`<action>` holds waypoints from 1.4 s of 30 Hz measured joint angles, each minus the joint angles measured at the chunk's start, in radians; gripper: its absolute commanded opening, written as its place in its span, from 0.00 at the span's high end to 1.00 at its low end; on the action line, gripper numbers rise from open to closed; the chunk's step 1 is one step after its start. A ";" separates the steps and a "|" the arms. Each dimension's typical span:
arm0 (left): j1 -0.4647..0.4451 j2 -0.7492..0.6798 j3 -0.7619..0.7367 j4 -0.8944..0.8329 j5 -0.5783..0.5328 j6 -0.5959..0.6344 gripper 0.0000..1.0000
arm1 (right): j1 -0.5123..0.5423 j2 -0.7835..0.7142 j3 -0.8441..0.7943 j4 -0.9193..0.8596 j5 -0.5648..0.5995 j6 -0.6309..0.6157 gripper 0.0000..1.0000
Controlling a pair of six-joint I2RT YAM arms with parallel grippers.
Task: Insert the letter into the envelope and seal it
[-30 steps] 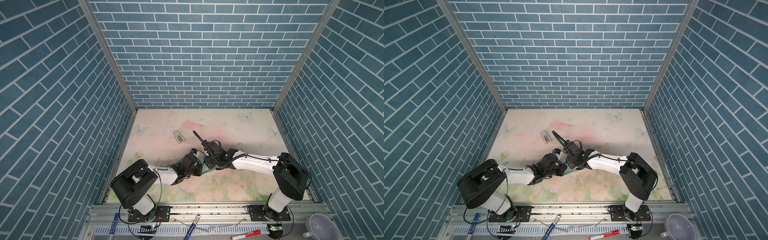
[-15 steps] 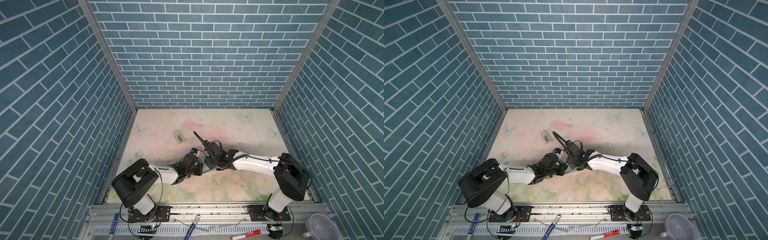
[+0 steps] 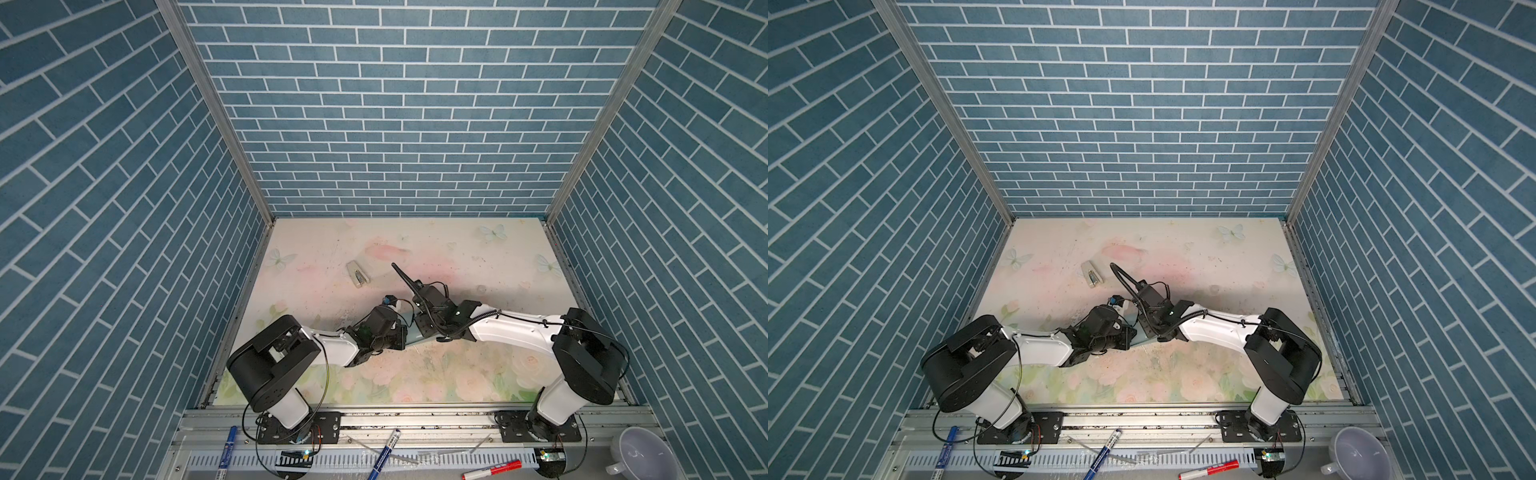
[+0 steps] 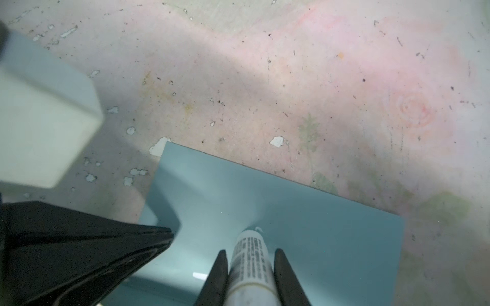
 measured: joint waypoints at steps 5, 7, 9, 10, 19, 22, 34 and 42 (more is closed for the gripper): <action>0.000 0.005 0.009 -0.009 0.001 0.000 1.00 | -0.009 -0.014 -0.019 0.009 0.007 0.000 1.00; 0.000 0.005 0.010 -0.010 0.000 0.000 1.00 | -0.013 -0.023 -0.031 0.015 0.008 0.000 1.00; 0.000 0.006 0.010 -0.010 0.001 0.000 1.00 | -0.021 -0.033 -0.045 0.022 0.008 0.000 1.00; 0.000 0.007 0.011 -0.010 0.001 0.000 1.00 | -0.025 -0.037 -0.049 0.024 0.008 0.000 1.00; 0.000 0.011 0.016 -0.010 0.004 0.000 1.00 | -0.060 -0.077 -0.097 0.040 0.009 0.000 1.00; 0.000 0.011 0.018 -0.013 0.004 0.000 1.00 | -0.073 -0.092 -0.113 0.042 0.011 0.000 1.00; 0.000 0.013 0.019 -0.013 0.006 0.000 1.00 | -0.126 -0.153 -0.176 0.043 0.018 0.001 1.00; 0.000 0.013 0.019 -0.013 0.007 0.000 1.00 | -0.146 -0.157 -0.183 0.037 0.047 0.019 1.00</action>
